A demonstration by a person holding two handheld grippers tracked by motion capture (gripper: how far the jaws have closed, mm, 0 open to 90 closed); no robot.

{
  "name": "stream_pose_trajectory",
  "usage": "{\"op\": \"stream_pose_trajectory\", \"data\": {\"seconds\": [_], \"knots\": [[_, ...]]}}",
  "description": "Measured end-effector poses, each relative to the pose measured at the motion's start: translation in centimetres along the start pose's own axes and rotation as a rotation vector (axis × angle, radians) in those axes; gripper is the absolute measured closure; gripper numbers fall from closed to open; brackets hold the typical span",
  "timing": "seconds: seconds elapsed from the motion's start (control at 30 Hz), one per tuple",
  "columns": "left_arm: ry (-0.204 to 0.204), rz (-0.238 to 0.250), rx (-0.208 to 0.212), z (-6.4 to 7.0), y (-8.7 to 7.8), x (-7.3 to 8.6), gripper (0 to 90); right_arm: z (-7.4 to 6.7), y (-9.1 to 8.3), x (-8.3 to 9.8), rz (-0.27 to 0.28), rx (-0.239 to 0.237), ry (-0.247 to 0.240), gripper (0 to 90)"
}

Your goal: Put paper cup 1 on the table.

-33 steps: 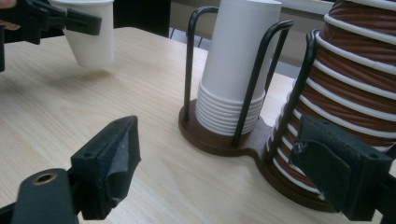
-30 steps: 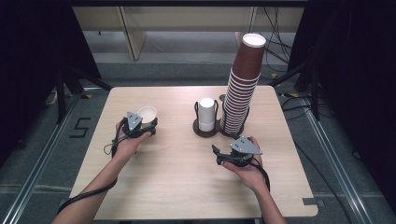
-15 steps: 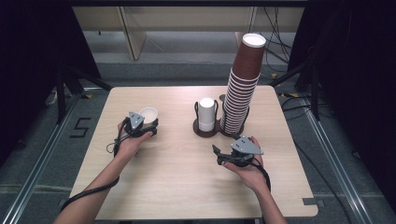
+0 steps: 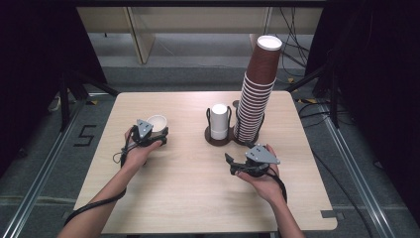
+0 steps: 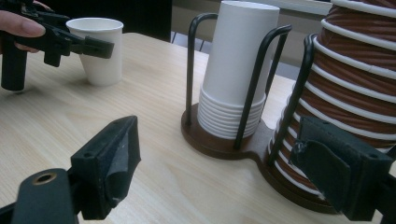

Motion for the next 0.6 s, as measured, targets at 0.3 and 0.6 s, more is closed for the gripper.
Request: {"op": "stream_pose_trajectory", "data": {"seconds": [0.3, 0.6], "knots": [[0.007, 0.005, -0.007, 0.3, -0.4, 0.0, 1.1, 0.3, -0.2, 0.3, -0.01, 0.009, 0.022, 15.4], [0.003, 0.042, -0.018, 0.1, -2.1, -0.9, 0.1, 1.3, -0.5, -0.3, 0.025, 0.033, 0.003, 15.4]]}}
Point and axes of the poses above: each handheld gripper's, and its own axes: y roughly forward along the jaws, x roughly out of its underside, z roughly to its right, the point moved 9 cm from there along y, roughly forward along the jaws, and after that the axes turned 13 degrees about y, right-handed, at the moved point
